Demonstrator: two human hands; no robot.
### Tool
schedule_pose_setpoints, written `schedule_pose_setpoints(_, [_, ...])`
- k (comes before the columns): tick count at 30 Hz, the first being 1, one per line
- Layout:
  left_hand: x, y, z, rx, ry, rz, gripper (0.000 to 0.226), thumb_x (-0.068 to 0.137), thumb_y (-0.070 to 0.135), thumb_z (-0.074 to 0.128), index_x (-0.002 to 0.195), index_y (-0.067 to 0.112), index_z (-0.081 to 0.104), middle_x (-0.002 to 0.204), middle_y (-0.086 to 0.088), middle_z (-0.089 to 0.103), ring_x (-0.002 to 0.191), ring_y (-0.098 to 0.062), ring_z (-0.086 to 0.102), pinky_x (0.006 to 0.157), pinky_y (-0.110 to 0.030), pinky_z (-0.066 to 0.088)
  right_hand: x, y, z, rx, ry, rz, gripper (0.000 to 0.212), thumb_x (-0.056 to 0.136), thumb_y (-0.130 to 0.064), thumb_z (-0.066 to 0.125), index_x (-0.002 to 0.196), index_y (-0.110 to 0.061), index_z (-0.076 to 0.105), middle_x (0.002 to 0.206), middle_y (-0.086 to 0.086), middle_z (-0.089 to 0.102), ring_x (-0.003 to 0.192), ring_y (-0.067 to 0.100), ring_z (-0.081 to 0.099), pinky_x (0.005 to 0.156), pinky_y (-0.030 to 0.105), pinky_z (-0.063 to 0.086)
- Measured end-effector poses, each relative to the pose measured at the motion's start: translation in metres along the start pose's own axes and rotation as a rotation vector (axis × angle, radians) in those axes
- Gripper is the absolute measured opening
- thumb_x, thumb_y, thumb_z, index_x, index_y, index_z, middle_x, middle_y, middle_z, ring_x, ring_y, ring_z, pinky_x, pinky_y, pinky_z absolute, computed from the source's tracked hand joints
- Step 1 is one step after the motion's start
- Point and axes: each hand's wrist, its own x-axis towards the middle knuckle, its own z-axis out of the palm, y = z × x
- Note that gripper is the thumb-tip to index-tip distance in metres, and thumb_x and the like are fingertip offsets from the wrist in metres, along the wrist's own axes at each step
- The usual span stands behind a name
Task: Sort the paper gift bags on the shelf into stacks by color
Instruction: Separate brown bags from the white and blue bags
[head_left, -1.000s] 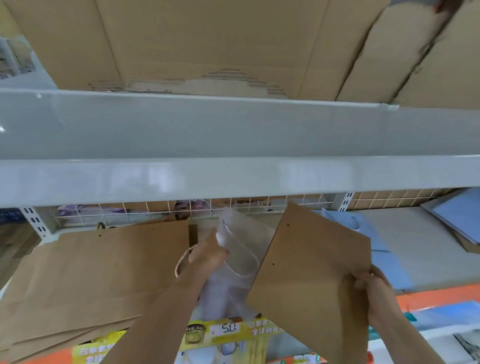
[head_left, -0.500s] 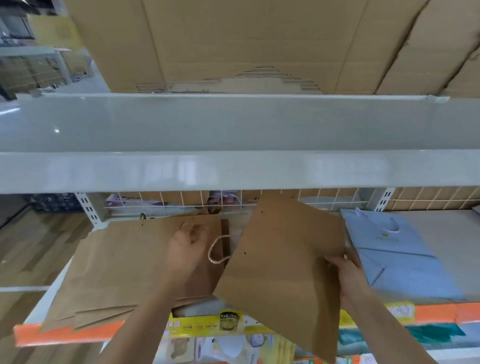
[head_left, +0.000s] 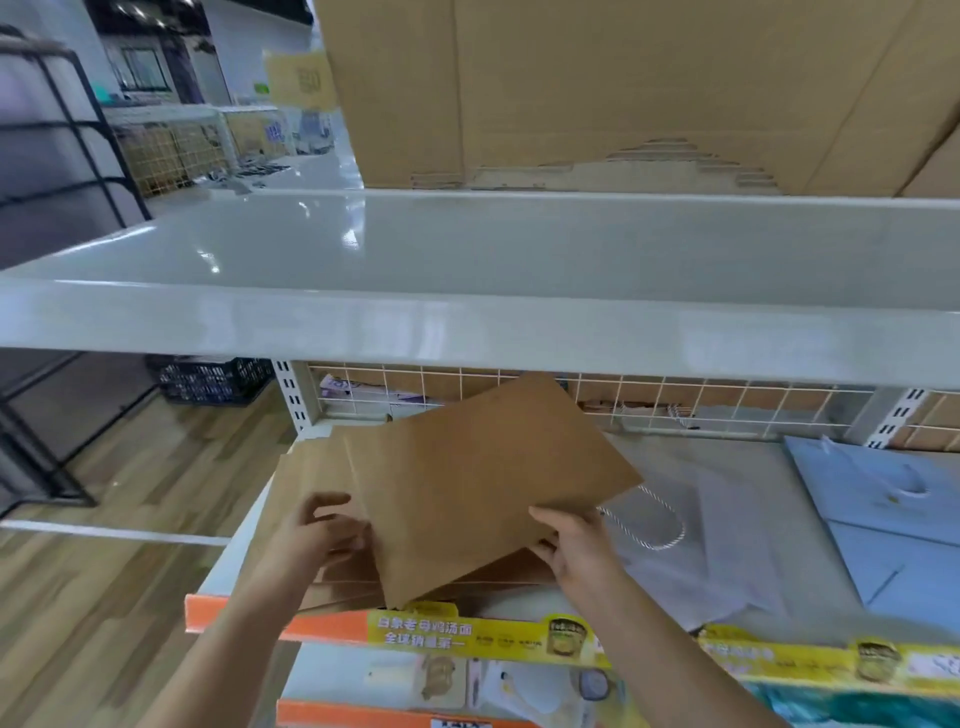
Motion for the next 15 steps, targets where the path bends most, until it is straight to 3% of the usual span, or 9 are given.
schedule_pose_setpoints(2, [0.009, 0.000, -0.006, -0.034, 0.005, -0.038, 0.039, 0.079, -0.004, 0.070, 0.111, 0.013, 0.056, 0.083, -0.013, 0.066, 0.072, -0.025, 0.063, 0.068, -0.033, 0.051, -0.006, 0.001, 0.004, -0.064, -0.094, 0.040, 0.039, 0.081, 0.011, 0.064, 0.115, -0.007, 0.056, 0.102, 0.011, 0.070, 0.087, 0.026, 0.068, 0.056, 0.034, 0.057])
schedule_pose_setpoints(5, [0.021, -0.001, -0.011, -0.039, 0.045, -0.056, 0.040, 0.079, -0.007, 0.066, 0.112, 0.012, 0.054, 0.081, -0.009, 0.059, 0.070, -0.022, 0.055, 0.065, -0.032, 0.046, -0.014, 0.006, 0.014, -0.108, -0.188, 0.119, 0.035, 0.081, -0.001, 0.070, 0.112, -0.009, 0.056, 0.093, 0.011, 0.074, 0.077, 0.028, 0.072, 0.057, 0.032, 0.059])
schedule_pose_setpoints(8, [0.031, 0.001, -0.026, 0.022, 0.088, -0.035, 0.042, 0.079, -0.009, 0.062, 0.115, 0.011, 0.056, 0.070, -0.009, 0.055, 0.062, -0.020, 0.048, 0.060, -0.031, 0.041, -0.010, 0.001, 0.015, -0.056, -0.044, 0.086, 0.030, 0.085, -0.014, 0.069, 0.112, -0.012, 0.055, 0.097, 0.014, 0.069, 0.073, 0.027, 0.069, 0.052, 0.030, 0.058])
schedule_pose_setpoints(10, [0.038, 0.002, -0.039, 0.106, 0.152, 0.008, 0.046, 0.079, -0.010, 0.062, 0.120, 0.009, 0.055, 0.075, -0.010, 0.059, 0.063, -0.023, 0.052, 0.059, -0.032, 0.041, -0.004, -0.005, 0.007, -0.113, 0.045, 0.021, 0.032, 0.086, -0.010, 0.067, 0.115, -0.008, 0.054, 0.089, 0.014, 0.066, 0.064, 0.023, 0.065, 0.048, 0.026, 0.056])
schedule_pose_setpoints(12, [0.045, 0.000, -0.049, 0.266, 0.247, 0.065, 0.051, 0.079, -0.006, 0.064, 0.127, 0.007, 0.053, 0.095, -0.015, 0.063, 0.076, -0.029, 0.057, 0.066, -0.036, 0.044, 0.001, -0.006, 0.000, -0.389, 0.091, -0.079, 0.038, 0.085, -0.003, 0.067, 0.120, -0.004, 0.052, 0.079, 0.010, 0.062, 0.055, 0.019, 0.059, 0.046, 0.023, 0.052])
schedule_pose_setpoints(15, [0.052, -0.009, -0.053, 0.610, 0.310, 0.108, 0.059, 0.080, 0.014, 0.072, 0.135, 0.012, 0.049, 0.120, -0.019, 0.059, 0.101, -0.036, 0.057, 0.079, -0.040, 0.044, 0.004, 0.001, -0.004, -1.110, 0.086, -0.339, 0.038, 0.083, -0.018, 0.070, 0.120, -0.018, 0.062, 0.083, -0.002, 0.059, 0.072, 0.013, 0.057, 0.064, 0.024, 0.047])
